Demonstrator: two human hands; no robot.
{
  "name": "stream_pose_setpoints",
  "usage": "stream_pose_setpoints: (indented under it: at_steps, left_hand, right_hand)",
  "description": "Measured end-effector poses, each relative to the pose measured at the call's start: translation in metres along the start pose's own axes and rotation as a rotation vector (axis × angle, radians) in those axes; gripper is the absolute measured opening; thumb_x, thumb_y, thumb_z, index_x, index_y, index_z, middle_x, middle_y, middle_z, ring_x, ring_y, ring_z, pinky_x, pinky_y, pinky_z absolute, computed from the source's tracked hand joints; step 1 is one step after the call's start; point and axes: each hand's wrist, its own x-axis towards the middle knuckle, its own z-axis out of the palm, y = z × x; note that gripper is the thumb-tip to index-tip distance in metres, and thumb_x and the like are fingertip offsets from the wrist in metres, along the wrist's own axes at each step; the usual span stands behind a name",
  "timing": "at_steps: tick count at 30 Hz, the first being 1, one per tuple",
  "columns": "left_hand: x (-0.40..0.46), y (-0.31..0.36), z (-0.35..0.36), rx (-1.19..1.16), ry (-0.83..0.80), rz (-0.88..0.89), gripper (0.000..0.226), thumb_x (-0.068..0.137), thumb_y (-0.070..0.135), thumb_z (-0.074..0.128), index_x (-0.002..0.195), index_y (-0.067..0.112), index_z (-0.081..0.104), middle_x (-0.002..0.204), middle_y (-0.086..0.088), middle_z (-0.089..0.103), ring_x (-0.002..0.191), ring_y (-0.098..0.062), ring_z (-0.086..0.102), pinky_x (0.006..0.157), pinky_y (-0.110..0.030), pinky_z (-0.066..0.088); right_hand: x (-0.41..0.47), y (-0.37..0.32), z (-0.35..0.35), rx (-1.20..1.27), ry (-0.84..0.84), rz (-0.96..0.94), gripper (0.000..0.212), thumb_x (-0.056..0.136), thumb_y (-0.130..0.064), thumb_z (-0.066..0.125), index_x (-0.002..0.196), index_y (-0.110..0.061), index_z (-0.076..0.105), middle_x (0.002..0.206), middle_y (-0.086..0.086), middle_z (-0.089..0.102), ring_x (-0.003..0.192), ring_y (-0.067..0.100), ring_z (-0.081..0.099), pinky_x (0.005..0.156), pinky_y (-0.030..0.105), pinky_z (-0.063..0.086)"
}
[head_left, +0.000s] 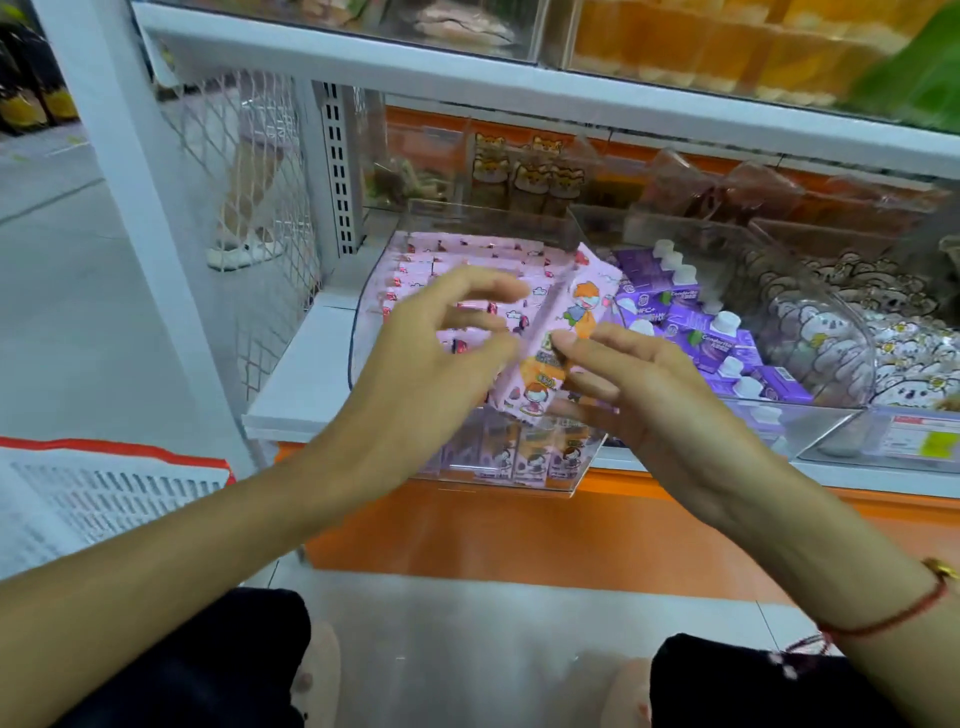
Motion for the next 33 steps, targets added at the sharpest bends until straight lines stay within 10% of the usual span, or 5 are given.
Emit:
stream_pose_setpoints:
  at_steps: [9, 15, 24, 33]
  left_hand:
    - [-0.004, -0.009, 0.001, 0.197, -0.076, 0.112, 0.033, 0.077, 0.032, 0.076, 0.1, 0.034, 0.053, 0.1, 0.019, 0.062, 0.086, -0.002, 0.062, 0.072, -0.02, 0.05]
    - [0.002, -0.015, -0.004, 0.047, -0.25, -0.122, 0.04, 0.091, 0.021, 0.06, 0.13, 0.027, 0.051, 0.124, 0.005, 0.062, 0.112, -0.002, 0.06, 0.097, -0.017, 0.047]
    - [0.006, 0.004, -0.01, -0.31, -0.378, -0.644, 0.042, 0.064, 0.045, 0.069, 0.093, 0.015, 0.077, 0.091, -0.003, 0.076, 0.075, -0.012, 0.074, 0.056, -0.018, 0.055]
    - [0.01, -0.001, -0.017, -0.125, -0.291, -0.521, 0.043, 0.061, 0.047, 0.075, 0.095, 0.022, 0.076, 0.089, 0.005, 0.076, 0.082, -0.008, 0.073, 0.065, -0.023, 0.056]
  right_hand:
    - [0.003, -0.001, 0.003, -0.065, 0.129, -0.048, 0.054, 0.062, -0.041, 0.075, 0.099, -0.006, 0.06, 0.074, -0.002, 0.069, 0.073, 0.007, 0.068, 0.077, 0.029, 0.058]
    - [0.008, -0.008, -0.008, 0.008, 0.057, -0.148, 0.019, 0.09, -0.013, 0.059, 0.106, -0.022, 0.055, 0.078, -0.011, 0.071, 0.073, 0.001, 0.066, 0.067, 0.017, 0.053]
    - [0.016, -0.004, -0.005, -0.108, -0.033, 0.15, 0.036, 0.091, -0.038, 0.057, 0.102, -0.007, 0.071, 0.091, 0.008, 0.075, 0.075, 0.013, 0.064, 0.07, 0.024, 0.051]
    - [0.016, -0.009, -0.004, -0.068, -0.038, 0.069, 0.033, 0.087, -0.044, 0.059, 0.108, -0.02, 0.064, 0.081, 0.0, 0.067, 0.06, 0.01, 0.062, 0.057, 0.02, 0.053]
